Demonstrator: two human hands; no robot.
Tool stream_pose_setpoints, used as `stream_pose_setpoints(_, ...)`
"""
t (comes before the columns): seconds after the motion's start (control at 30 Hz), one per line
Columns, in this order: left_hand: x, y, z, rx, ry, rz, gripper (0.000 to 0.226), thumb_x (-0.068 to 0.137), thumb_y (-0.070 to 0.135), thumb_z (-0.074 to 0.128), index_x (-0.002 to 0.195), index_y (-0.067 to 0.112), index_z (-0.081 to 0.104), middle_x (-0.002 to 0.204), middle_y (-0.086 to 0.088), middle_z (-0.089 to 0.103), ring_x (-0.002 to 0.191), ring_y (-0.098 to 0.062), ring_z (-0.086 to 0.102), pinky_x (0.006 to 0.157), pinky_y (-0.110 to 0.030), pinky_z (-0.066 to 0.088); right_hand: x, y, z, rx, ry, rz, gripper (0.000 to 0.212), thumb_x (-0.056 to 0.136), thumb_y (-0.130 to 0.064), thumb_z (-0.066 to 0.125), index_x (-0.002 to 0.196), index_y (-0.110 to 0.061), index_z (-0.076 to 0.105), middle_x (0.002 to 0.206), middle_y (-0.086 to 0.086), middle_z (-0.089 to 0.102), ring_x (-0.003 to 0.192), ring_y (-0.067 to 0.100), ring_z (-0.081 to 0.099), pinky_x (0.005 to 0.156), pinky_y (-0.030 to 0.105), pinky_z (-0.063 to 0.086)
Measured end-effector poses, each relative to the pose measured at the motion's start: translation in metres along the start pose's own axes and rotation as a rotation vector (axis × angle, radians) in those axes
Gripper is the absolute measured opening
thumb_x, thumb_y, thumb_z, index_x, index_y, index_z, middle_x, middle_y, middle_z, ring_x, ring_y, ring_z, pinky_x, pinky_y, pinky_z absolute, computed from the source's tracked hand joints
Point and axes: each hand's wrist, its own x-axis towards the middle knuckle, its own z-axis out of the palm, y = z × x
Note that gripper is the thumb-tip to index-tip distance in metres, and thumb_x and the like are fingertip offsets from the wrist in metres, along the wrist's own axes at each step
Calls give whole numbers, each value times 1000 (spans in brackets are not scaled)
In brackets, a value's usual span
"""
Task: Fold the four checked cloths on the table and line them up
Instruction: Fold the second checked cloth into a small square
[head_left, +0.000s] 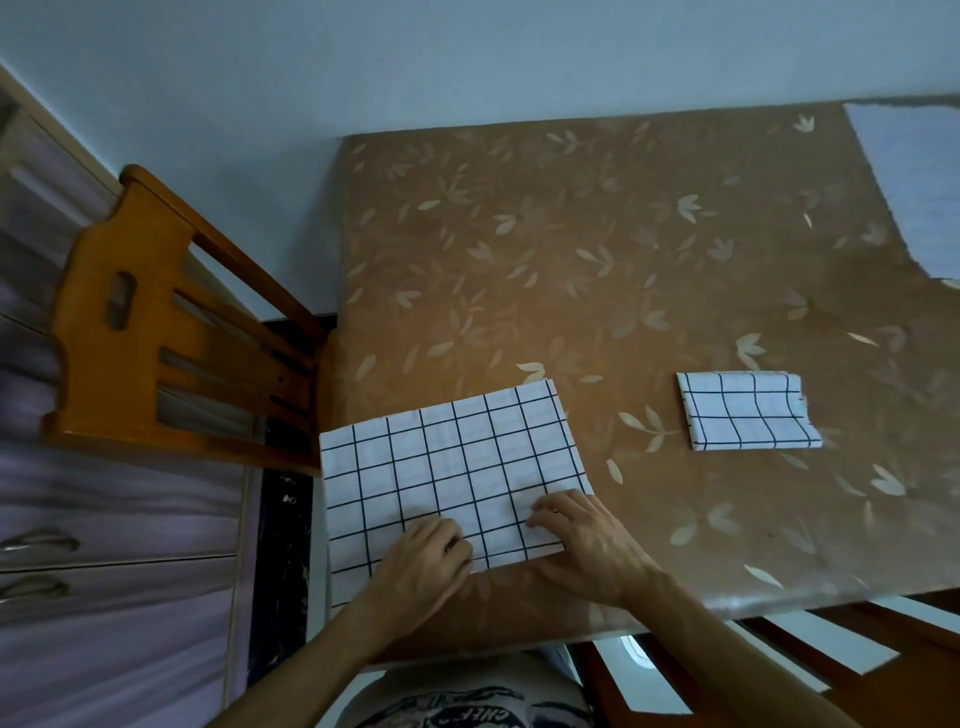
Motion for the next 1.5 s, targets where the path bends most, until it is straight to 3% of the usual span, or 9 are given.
stream_pose_setpoints(0.33, 11, -10, -28, -219, 0, -220, 28, 101, 46, 43, 102, 25, 62, 100, 10, 54, 87, -4, 54, 72, -21, 49, 3, 1, -29, -64, 61, 175, 18, 88, -23, 63, 105, -21, 70, 108, -4, 70, 101, 19, 63, 91, 31, 45)
stream_pose_setpoints(0.5, 32, 21, -41, -162, -44, -256, 58, 89, 61, 52, 136, 26, 52, 124, 8, 56, 112, -10, 55, 93, -26, 48, 3, -3, -49, -59, 116, 192, 20, 80, -23, 69, 100, -21, 71, 100, -6, 73, 88, 17, 67, 95, 39, 48)
stream_pose_setpoints(0.63, 62, 47, -44, -211, 6, -293, 35, 95, 36, 59, 129, 26, 57, 118, 8, 62, 106, -10, 59, 92, -22, 47, 8, -14, -60, -37, 160, 151, 23, 77, -28, 65, 98, -23, 70, 93, -7, 72, 83, 16, 66, 86, 35, 48)
stream_pose_setpoints(0.83, 81, 40, -58, -445, -23, -376, 13, 98, 29, 59, 107, 23, 67, 81, 16, 61, 70, -1, 55, 60, -10, 34, 5, -26, -83, 246, 219, 195, 28, 81, -31, 73, 107, -23, 69, 87, -8, 72, 73, 4, 62, 66, 17, 44)
stream_pose_setpoints(0.97, 72, 18, -61, -679, -68, -431, 20, 94, 36, 65, 107, 22, 72, 95, 10, 74, 90, -5, 68, 76, -27, 52, -5, -17, -94, 286, 101, 297, 55, 70, -37, 81, 121, -25, 64, 104, -6, 70, 91, 9, 62, 79, 25, 50)
stream_pose_setpoints(1.13, 69, 9, -71, -704, -30, -518, 39, 92, 34, 69, 126, 15, 67, 122, 14, 63, 116, -1, 56, 95, -19, 43, -9, -3, -91, 198, 62, 324, 22, 75, -31, 79, 90, -15, 75, 89, -6, 70, 84, 14, 62, 79, 35, 52)
stream_pose_setpoints(1.27, 64, 4, -75, -697, -81, -552, 46, 96, 40, 63, 134, 14, 61, 129, 17, 55, 121, -2, 52, 101, -25, 44, -9, -6, -91, 292, 77, 368, 20, 87, -32, 70, 74, -37, 56, 76, -22, 54, 74, 0, 53, 69, 24, 45)
stream_pose_setpoints(1.37, 54, -2, -76, -733, -96, -563, 31, 95, 38, 63, 120, 19, 69, 110, 11, 73, 99, -5, 67, 90, -37, 56, -7, -8, -91, 340, 105, 380, 21, 91, -41, 64, 76, -32, 53, 76, -11, 61, 72, 5, 59, 67, 32, 51)
stream_pose_setpoints(1.5, 53, -3, -78, -779, -68, -567, 4, 95, 29, 65, 95, 31, 68, 82, 17, 68, 76, -2, 62, 73, -26, 51, 0, -12, -98, 327, 211, 371, 28, 89, -48, 64, 79, -22, 56, 69, -3, 61, 64, 14, 58, 61, 40, 50)
